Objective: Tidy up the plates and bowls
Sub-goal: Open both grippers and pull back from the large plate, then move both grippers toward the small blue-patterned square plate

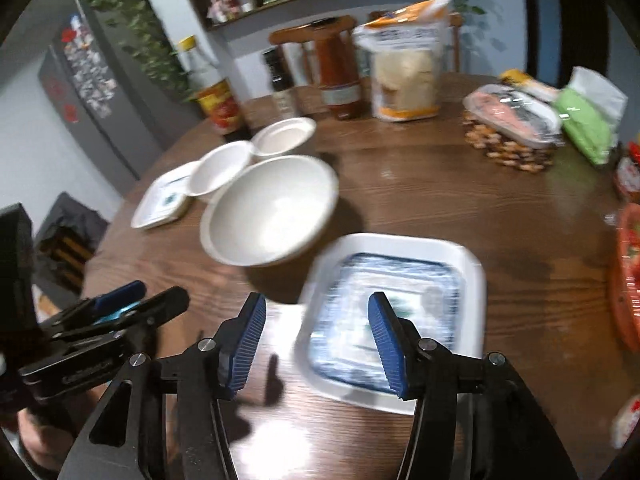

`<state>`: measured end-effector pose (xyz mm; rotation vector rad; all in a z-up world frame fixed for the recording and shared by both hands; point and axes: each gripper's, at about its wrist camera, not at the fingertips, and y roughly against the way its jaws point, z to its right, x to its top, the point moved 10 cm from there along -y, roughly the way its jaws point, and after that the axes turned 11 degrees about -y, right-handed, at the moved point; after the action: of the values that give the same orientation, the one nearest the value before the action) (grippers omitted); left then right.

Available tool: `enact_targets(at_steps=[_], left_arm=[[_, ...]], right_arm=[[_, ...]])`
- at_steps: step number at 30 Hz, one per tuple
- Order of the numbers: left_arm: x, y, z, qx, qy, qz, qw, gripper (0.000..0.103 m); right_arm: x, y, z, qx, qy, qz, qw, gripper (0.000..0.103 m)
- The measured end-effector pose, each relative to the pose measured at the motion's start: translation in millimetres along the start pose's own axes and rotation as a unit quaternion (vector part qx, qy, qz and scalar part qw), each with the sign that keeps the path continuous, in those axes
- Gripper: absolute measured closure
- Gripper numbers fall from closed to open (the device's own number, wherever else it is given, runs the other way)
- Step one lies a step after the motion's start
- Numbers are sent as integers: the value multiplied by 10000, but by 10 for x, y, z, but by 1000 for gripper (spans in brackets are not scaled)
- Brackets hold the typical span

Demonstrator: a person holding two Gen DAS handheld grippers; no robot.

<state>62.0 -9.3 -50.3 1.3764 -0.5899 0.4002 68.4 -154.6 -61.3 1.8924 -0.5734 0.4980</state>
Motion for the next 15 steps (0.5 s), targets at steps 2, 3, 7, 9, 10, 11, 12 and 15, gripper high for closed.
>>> enact_targets(at_steps=[2, 3, 7, 9, 10, 11, 12, 15], left_arm=[[-26, 34, -226, 188, 146, -36, 9997, 24], [-28, 44, -323, 277, 197, -53, 9994, 24], [9, 113, -762, 575, 430, -27, 9974, 24], [35, 137, -1001, 782, 481, -73, 9958, 24], [54, 151, -1086, 839, 499, -69, 9952, 24], [74, 169, -1201, 908, 527, -45, 9945, 24], [96, 184, -1303, 966, 553, -23, 9938, 24], [186, 202, -1605, 1146, 585, 8, 9917, 24]], right_arm=[[-24, -74, -177, 166, 59, -138, 9998, 49], [-34, -103, -268, 233, 112, -183, 9995, 49], [-16, -232, -667, 343, 394, -246, 9983, 49], [8, -328, -889, 405, 491, -290, 9976, 49], [28, -379, -988, 435, 531, -307, 9972, 49], [40, -446, -1113, 460, 588, -321, 9967, 49], [55, -507, -1215, 481, 622, -339, 9963, 49], [92, -694, -1459, 558, 641, -447, 9954, 49]])
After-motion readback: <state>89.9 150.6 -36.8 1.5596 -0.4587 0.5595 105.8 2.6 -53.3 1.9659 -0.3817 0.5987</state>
